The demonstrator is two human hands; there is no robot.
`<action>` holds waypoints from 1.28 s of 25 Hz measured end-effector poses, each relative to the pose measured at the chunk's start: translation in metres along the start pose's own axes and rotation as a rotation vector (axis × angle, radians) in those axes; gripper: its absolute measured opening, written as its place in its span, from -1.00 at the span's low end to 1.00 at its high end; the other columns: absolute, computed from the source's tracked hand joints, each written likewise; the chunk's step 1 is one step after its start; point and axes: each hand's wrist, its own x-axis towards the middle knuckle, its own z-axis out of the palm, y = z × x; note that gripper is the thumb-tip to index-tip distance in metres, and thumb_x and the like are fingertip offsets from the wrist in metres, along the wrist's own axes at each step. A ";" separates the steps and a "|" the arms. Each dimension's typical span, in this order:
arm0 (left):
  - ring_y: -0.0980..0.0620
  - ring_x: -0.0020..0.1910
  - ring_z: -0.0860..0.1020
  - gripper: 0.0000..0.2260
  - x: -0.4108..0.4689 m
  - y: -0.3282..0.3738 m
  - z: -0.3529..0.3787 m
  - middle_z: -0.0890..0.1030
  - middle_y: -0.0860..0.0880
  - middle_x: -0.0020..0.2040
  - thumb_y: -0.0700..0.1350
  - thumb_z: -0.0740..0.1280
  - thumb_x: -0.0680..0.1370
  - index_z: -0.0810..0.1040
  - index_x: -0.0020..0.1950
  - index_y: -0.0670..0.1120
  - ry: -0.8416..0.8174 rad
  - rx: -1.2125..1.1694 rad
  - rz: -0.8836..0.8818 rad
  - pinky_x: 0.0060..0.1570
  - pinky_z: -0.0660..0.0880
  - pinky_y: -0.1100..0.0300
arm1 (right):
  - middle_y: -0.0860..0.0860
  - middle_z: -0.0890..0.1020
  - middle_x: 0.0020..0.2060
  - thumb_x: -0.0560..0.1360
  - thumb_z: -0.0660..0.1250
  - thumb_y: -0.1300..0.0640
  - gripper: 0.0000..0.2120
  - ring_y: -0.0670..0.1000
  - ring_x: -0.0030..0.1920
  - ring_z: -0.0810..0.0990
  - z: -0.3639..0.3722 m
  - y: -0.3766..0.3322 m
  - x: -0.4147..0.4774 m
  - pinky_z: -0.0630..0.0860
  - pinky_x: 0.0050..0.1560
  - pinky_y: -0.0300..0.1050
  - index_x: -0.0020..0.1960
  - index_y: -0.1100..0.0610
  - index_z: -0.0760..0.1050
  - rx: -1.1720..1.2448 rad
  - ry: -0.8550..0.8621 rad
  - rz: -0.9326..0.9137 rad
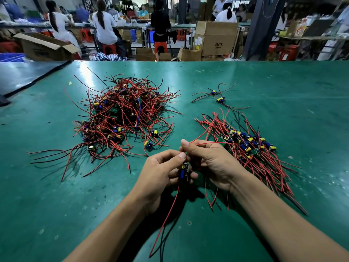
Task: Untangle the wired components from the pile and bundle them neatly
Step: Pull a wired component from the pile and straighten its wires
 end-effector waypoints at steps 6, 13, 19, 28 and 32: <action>-0.16 -0.41 0.64 -0.87 0.000 -0.001 -0.001 0.52 -0.09 -0.37 -0.20 0.37 0.54 0.56 -0.22 -0.15 -0.022 0.197 0.065 -0.42 0.55 0.17 | 0.04 0.28 -0.46 0.33 0.54 -0.08 -0.70 -0.07 -0.50 0.18 -0.004 -0.008 -0.004 0.12 -0.49 -0.30 -0.36 0.11 0.57 -0.097 0.070 0.059; -0.07 -0.40 0.58 -0.86 -0.001 -0.005 0.000 0.55 -0.12 -0.36 -0.22 0.37 0.55 0.57 -0.22 -0.15 0.017 0.567 0.171 -0.31 0.52 0.11 | -0.01 0.36 -0.60 0.44 0.52 -0.01 -0.65 -0.10 -0.64 0.27 -0.011 -0.008 -0.005 0.19 -0.58 -0.34 -0.36 0.15 0.48 -0.374 0.117 0.090; -0.06 -0.50 0.58 -0.83 -0.002 0.004 -0.003 0.56 -0.21 -0.34 -0.19 0.26 0.61 0.55 -0.02 -0.28 0.021 0.195 -0.014 -0.47 0.54 0.21 | 0.09 0.69 -0.24 0.39 0.52 0.10 -0.80 -0.03 -0.38 0.60 -0.016 -0.008 -0.003 0.53 -0.39 -0.24 -0.06 0.19 0.66 -0.283 -0.056 -0.070; -0.06 -0.45 0.57 -0.89 -0.003 0.004 -0.004 0.52 -0.08 -0.38 -0.19 0.34 0.56 0.55 -0.15 -0.19 -0.140 0.287 0.041 -0.32 0.47 0.12 | -0.04 0.45 -0.46 0.27 0.54 -0.03 -0.72 -0.15 -0.59 0.31 -0.017 -0.009 0.002 0.25 -0.58 -0.34 -0.24 0.17 0.59 0.021 0.073 0.077; -0.07 -0.35 0.54 -0.86 -0.003 0.005 -0.006 0.56 -0.16 -0.35 -0.19 0.37 0.56 0.55 -0.16 -0.24 -0.122 0.493 0.146 -0.27 0.48 0.11 | -0.04 0.38 -0.49 0.35 0.47 0.02 -0.74 -0.17 -0.65 0.22 -0.015 -0.012 0.005 0.15 -0.64 -0.34 -0.28 0.18 0.50 0.166 0.178 0.139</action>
